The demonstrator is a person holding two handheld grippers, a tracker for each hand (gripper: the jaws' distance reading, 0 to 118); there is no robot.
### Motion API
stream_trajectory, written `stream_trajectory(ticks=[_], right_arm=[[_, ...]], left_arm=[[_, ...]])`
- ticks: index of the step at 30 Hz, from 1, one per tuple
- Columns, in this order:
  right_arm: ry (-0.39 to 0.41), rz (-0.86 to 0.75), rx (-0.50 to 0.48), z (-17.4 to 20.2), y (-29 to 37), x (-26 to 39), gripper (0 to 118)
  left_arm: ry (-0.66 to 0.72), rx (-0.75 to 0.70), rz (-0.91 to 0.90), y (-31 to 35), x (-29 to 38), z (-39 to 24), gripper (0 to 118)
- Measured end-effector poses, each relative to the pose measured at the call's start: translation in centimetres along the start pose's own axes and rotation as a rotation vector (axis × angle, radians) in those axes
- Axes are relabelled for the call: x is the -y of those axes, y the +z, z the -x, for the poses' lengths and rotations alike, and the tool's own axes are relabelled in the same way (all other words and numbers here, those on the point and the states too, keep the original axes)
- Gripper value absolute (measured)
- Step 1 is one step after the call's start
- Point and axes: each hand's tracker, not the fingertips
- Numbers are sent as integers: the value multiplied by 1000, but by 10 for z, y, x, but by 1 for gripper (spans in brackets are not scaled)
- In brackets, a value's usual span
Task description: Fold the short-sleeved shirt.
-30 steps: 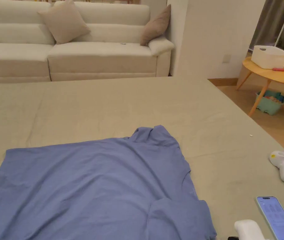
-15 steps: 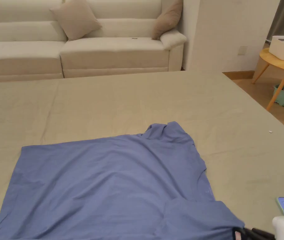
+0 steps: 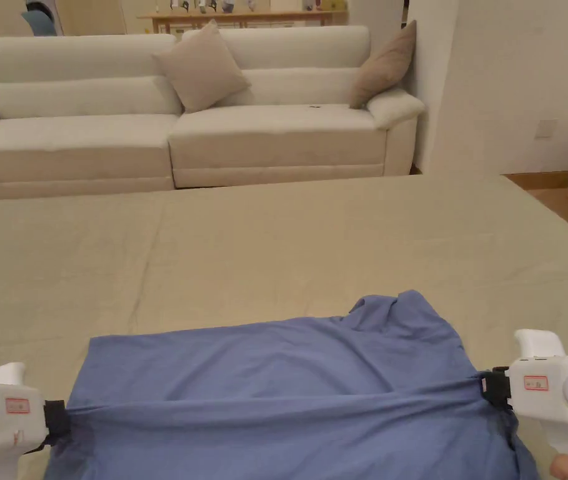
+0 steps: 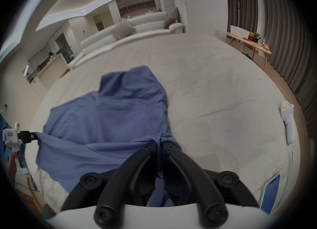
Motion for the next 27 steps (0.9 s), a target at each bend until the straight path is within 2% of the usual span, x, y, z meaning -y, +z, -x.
stream_trajectory(ticks=[2,5,11,12,13,14,15,16,17,18,19,22,23,24,27], right_arm=[[24,35,29,5,-19,1,8],[56,54,55,13,-37,7,8],[55,8,49,10,-31,14,9],[48,3,46,9,-29,14,21],[39,1,59,9,-26,14,39],[-2,22,66,5,-20,10,76],[-49,36,62,3,-11,7,102],[-72,-18,50,3,8,4,111],[-73,-139,5,3,38,1,108],[-70,-248,-17,8,74,-4,108],[-66,-334,-19,15,109,-7,108],[-44,-623,-124,35,211,-9,111],[-27,-715,-123,45,245,-8,114],[-16,-799,-115,54,274,-5,117],[2,-968,-146,75,337,3,118]], left_arm=[[-42,-50,23,-17,-1,-3,4],[-27,-40,41,-44,-5,6,4],[-61,-54,55,-55,-7,6,4],[-66,-49,52,-55,-5,7,7],[-72,-27,40,-52,-3,11,12],[-60,-30,26,-46,-2,14,28],[-31,-38,35,-37,-6,16,56],[18,-25,19,-23,-6,21,86],[50,12,-42,-3,-4,24,100],[84,64,-161,26,-2,29,100],[60,92,-276,52,-1,30,100],[-48,47,-589,152,9,15,100],[-71,51,-686,184,14,12,100],[-73,79,-755,216,20,10,100],[-81,196,-929,287,39,8,100]])
